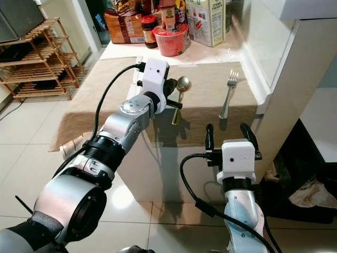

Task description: Setting the table

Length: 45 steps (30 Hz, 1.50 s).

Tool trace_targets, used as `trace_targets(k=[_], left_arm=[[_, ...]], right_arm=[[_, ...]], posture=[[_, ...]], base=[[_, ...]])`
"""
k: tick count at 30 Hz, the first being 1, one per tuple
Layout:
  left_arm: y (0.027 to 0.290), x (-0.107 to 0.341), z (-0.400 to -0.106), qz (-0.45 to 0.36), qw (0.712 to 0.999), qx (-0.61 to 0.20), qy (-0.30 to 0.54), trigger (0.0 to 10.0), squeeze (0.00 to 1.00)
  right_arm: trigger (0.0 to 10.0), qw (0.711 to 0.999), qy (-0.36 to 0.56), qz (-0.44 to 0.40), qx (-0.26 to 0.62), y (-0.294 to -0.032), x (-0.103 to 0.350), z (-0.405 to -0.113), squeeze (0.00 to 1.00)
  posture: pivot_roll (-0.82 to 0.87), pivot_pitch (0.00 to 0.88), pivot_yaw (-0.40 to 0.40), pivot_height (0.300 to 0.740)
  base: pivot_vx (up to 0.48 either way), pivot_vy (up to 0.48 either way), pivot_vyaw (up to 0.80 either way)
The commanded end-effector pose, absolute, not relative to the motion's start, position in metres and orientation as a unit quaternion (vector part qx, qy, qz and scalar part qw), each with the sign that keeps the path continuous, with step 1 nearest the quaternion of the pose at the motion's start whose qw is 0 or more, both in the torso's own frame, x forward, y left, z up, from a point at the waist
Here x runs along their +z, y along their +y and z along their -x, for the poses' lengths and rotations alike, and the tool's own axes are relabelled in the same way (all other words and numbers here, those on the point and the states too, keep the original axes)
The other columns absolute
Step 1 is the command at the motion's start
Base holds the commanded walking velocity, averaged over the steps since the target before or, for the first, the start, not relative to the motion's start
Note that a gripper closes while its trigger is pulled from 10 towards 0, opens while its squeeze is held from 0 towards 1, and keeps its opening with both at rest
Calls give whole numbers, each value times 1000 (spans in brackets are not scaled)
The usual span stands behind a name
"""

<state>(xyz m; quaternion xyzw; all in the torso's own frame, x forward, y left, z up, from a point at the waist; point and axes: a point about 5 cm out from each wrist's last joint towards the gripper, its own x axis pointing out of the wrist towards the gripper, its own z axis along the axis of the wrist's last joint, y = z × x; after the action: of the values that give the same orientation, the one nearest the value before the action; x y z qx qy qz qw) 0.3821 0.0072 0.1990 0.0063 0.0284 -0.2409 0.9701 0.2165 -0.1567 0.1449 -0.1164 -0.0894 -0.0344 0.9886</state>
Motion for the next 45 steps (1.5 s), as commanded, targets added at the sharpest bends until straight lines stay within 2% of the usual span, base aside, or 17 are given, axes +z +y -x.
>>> trace_targets(k=[1, 2, 3, 10, 13, 20, 21, 23, 26, 28, 33, 40, 41, 42, 45], left_arm=[[7, 203, -378, -12, 972, -235, -18, 10000, 0], [12, 206, -378, -8, 972, -230, -39, 10000, 294], [20, 209, -376, 4, 970, -235, -63, 10000, 1000], [48, 210, -371, 28, 973, -212, -87, 10000, 1000], [64, 205, -362, 17, 975, -191, -111, 10000, 1000], [82, 190, -346, -5, 978, -171, -118, 10000, 1000], [102, 181, -343, -14, 985, -139, -105, 10000, 1000], [119, 177, -340, -19, 989, -113, -98, 10000, 1000], [129, 176, -334, -24, 990, -102, -94, 10000, 1000], [141, 175, -317, -32, 991, -106, -80, 10000, 1000], [135, 178, -304, -26, 989, -128, -74, 10000, 1000], [128, 172, -304, -13, 989, -137, -49, 10000, 1000], [127, 172, -303, -11, 989, -137, -48, 10000, 161], [127, 174, -305, -10, 990, -134, -50, 10000, 0], [126, 178, -308, -12, 990, -133, -52, 10000, 0]], right_arm=[[10000, 988, -99, 115, -39, -156, 147, -219, 0], [10000, 987, -101, 116, -47, -158, 147, -219, 0], [10000, 986, -106, 114, -61, -162, 149, -221, 0], [10000, 981, -134, 112, -86, -169, 159, -228, 0], [10000, 978, -150, 115, -94, -171, 166, -230, 0], [10000, 976, -154, 120, -97, -175, 166, -232, 0], [10000, 977, -153, 119, -92, -175, 166, -233, 0], [10000, 977, -153, 120, -89, -175, 165, -233, 0], [10000, 977, -153, 120, -88, -177, 165, -232, 0], [10000, 978, -146, 123, -84, -177, 162, -226, 0], [10000, 978, -149, 126, -79, -175, 167, -220, 0], [10000, 975, -160, 123, -95, -183, 177, -219, 0], [10000, 975, -160, 117, -98, -183, 178, -219, 0], [10000, 976, -161, 102, -101, -183, 181, -220, 0], [10000, 978, -163, 84, -101, -182, 185, -222, 0]], posture=[[-116, 0, 142, 732], [-113, 0, 140, 732], [-109, 0, 139, 732], [-97, 0, 136, 732], [-90, 0, 132, 732], [-84, 0, 129, 732], [-75, 0, 126, 732], [-71, 0, 122, 732], [-59, 0, 114, 732], [-47, 0, 107, 732], [-44, 0, 104, 732], [-56, 0, 96, 732], [-59, 0, 94, 732], [-62, 0, 93, 732], [-63, 0, 93, 732]], base=[[0, 0, 0], [0, 0, 0], [0, 0, 0], [0, 0, 0], [0, 0, 0], [0, 0, 0], [0, 0, 0], [0, 0, 0], [0, 0, 0], [0, 0, 0], [0, 0, 0], [0, 0, 0], [0, 0, 0], [0, 0, 0], [0, 0, 0]])
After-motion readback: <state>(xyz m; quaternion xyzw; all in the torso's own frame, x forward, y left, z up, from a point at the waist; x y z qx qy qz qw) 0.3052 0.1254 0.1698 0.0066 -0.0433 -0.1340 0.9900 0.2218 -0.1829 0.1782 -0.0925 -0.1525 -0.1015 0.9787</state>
